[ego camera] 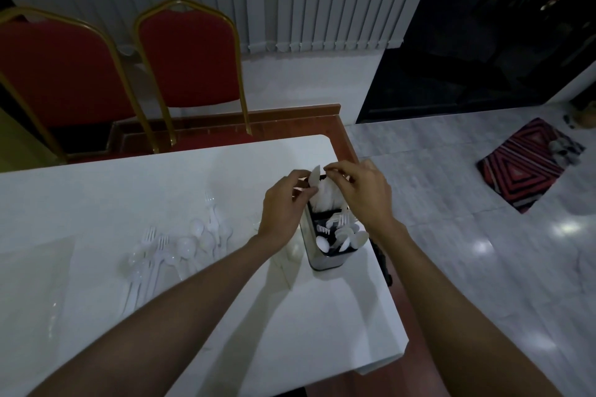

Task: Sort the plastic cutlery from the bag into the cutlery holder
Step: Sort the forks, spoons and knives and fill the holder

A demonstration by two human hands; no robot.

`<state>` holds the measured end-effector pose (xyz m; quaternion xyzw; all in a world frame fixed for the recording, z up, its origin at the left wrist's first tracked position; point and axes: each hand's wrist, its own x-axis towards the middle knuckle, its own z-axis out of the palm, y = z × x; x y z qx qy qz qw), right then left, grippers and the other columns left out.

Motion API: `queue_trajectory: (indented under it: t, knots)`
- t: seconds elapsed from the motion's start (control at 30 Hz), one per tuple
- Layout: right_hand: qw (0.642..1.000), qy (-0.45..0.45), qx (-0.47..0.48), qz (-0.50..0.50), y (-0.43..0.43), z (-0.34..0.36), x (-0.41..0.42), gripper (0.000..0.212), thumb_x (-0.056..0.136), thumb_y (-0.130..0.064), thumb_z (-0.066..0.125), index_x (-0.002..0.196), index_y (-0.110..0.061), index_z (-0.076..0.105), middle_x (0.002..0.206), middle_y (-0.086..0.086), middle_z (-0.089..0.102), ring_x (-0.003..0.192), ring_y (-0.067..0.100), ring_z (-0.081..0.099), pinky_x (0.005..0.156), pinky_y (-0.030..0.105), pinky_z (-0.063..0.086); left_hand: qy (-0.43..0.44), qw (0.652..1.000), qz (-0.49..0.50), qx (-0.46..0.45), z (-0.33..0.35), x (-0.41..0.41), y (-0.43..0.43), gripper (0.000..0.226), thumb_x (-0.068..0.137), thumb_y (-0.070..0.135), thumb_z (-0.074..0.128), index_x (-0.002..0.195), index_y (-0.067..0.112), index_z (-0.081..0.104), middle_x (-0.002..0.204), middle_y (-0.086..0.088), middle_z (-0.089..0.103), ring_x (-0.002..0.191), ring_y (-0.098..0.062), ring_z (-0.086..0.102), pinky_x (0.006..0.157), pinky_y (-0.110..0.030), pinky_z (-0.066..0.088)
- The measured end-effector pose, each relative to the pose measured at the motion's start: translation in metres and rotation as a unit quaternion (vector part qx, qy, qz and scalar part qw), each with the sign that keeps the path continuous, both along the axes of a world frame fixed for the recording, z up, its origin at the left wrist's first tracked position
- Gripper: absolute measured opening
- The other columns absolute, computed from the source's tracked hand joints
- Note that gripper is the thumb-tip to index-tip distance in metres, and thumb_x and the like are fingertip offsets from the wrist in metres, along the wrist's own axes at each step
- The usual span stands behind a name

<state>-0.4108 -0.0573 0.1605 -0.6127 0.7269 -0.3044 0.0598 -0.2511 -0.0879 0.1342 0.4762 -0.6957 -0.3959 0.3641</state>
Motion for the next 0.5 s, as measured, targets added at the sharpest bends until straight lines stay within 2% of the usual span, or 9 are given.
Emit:
queue_trajectory:
  t: [0.07, 0.13, 0.23, 0.3, 0.4, 0.5]
  knots:
    - [1.0, -0.015, 0.011, -0.012, 0.006, -0.001, -0.002, 0.017, 0.089, -0.037, 0.064, 0.105, -0.036, 0.072, 0.068, -0.02, 0.044, 0.08, 0.007, 0.049, 0.055, 0.018, 0.037, -0.022, 0.999, -0.016, -0.029, 0.003, -0.002, -0.006, 0.014, 0.09, 0.027, 0.062, 0.097, 0.016, 0.067, 0.088, 0.003, 0.07, 0.08, -0.012, 0.064, 0.075, -0.035, 0.054]
    - [0.999, -0.017, 0.029, -0.008, 0.006, 0.005, -0.001, 0.018, 0.088, -0.036, 0.066, 0.105, -0.034, 0.073, 0.068, -0.024, 0.039, 0.084, 0.01, 0.05, 0.058, 0.022, 0.039, -0.035, 0.998, -0.016, -0.058, 0.006, -0.004, -0.008, 0.013, 0.089, 0.024, 0.063, 0.09, 0.012, 0.068, 0.081, 0.0, 0.069, 0.074, -0.015, 0.062, 0.072, -0.037, 0.052]
    - [0.999, -0.045, -0.004, -0.012, 0.0, 0.014, -0.001, 0.017, 0.084, -0.032, 0.07, 0.1, -0.033, 0.075, 0.074, -0.024, 0.045, 0.086, 0.006, 0.049, 0.065, 0.021, 0.044, -0.043, 0.995, -0.008, -0.091, 0.008, -0.002, -0.01, 0.013, 0.089, 0.02, 0.063, 0.091, 0.011, 0.072, 0.081, -0.002, 0.071, 0.074, -0.017, 0.062, 0.071, -0.035, 0.051]
    - [0.997, -0.07, -0.021, -0.02, -0.001, 0.011, -0.003, 0.015, 0.082, -0.03, 0.072, 0.098, -0.033, 0.075, 0.082, -0.019, 0.049, 0.088, 0.006, 0.051, 0.068, 0.02, 0.047, -0.104, 0.988, -0.032, -0.107, 0.001, 0.0, -0.01, 0.013, 0.089, 0.018, 0.062, 0.094, 0.013, 0.074, 0.082, -0.004, 0.072, 0.078, -0.02, 0.057, 0.072, -0.033, 0.048]
    - [0.997, -0.043, 0.055, -0.013, 0.005, -0.009, -0.007, 0.016, 0.083, -0.034, 0.071, 0.098, -0.036, 0.074, 0.097, -0.005, 0.053, 0.094, 0.01, 0.053, 0.073, 0.029, 0.053, -0.178, 0.978, -0.042, -0.098, -0.014, 0.005, -0.005, 0.016, 0.09, 0.015, 0.062, 0.097, 0.013, 0.076, 0.085, -0.006, 0.073, 0.086, -0.024, 0.049, 0.074, -0.032, 0.044]
    - [1.0, 0.02, 0.021, 0.002, 0.007, -0.02, -0.01, 0.017, 0.082, -0.033, 0.071, 0.097, -0.028, 0.076, 0.104, -0.003, 0.069, 0.101, 0.018, 0.047, 0.077, 0.042, 0.053, -0.205, 0.971, -0.068, -0.099, -0.019, 0.009, -0.003, 0.02, 0.092, 0.016, 0.059, 0.104, 0.011, 0.074, 0.09, -0.011, 0.069, 0.09, -0.028, 0.049, 0.077, -0.034, 0.044]
